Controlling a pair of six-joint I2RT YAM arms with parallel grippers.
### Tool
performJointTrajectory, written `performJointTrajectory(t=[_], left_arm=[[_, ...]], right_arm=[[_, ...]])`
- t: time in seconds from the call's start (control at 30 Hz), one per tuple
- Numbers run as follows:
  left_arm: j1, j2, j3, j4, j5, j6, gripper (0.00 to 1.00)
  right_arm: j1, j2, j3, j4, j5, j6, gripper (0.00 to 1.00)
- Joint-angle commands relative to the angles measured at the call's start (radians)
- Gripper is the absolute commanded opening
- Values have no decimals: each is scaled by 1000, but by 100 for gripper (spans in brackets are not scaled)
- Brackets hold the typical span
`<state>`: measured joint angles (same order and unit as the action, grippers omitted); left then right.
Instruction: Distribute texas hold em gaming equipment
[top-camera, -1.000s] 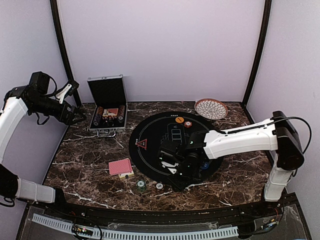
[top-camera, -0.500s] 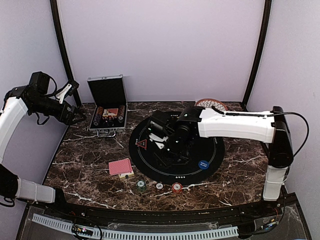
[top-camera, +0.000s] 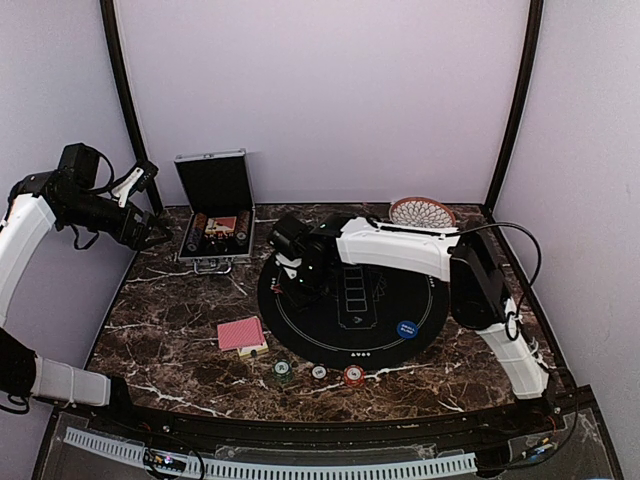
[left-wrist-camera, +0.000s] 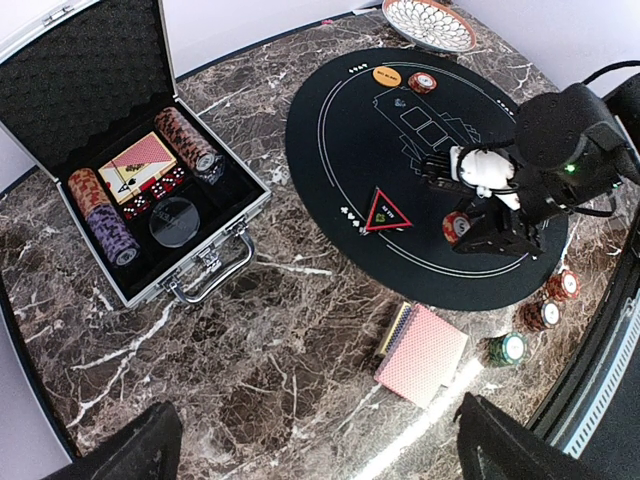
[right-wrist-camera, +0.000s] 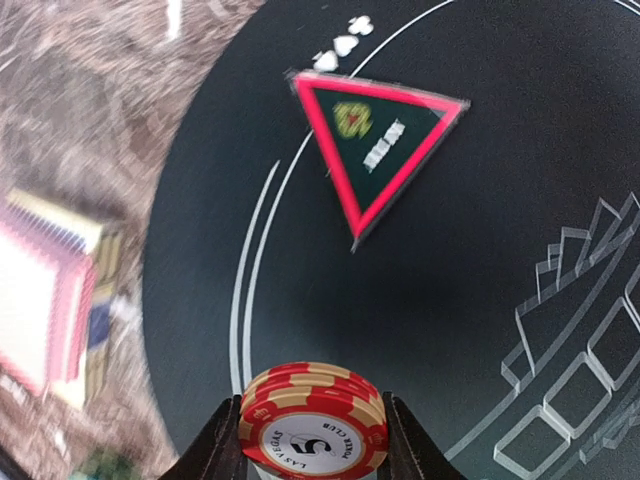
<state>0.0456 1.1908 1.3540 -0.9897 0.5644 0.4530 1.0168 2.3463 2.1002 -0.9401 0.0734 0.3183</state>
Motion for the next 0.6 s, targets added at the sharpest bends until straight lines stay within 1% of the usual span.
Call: performJointTrajectory(t=[0.0,0.13,0.27,0.37,0.57], left_arm=[[-5,-20,8,-12,25,10,99],[-5,-17,5,-9,20,15,99],[-6,-11,4,-6,24,13,99],[-5,-7,4,-2,28,11,99],[-6,-8,6,0,31,6,99]], right_arm=[[-28,61,72,23,-11,-13,30],[-39,80,60,36,-19,-16,30],[-41,67,4,54,-26,-21,30],[-41,62,-26,69,-29,-22,33],[-42,94,2,75,-43,-16,37]])
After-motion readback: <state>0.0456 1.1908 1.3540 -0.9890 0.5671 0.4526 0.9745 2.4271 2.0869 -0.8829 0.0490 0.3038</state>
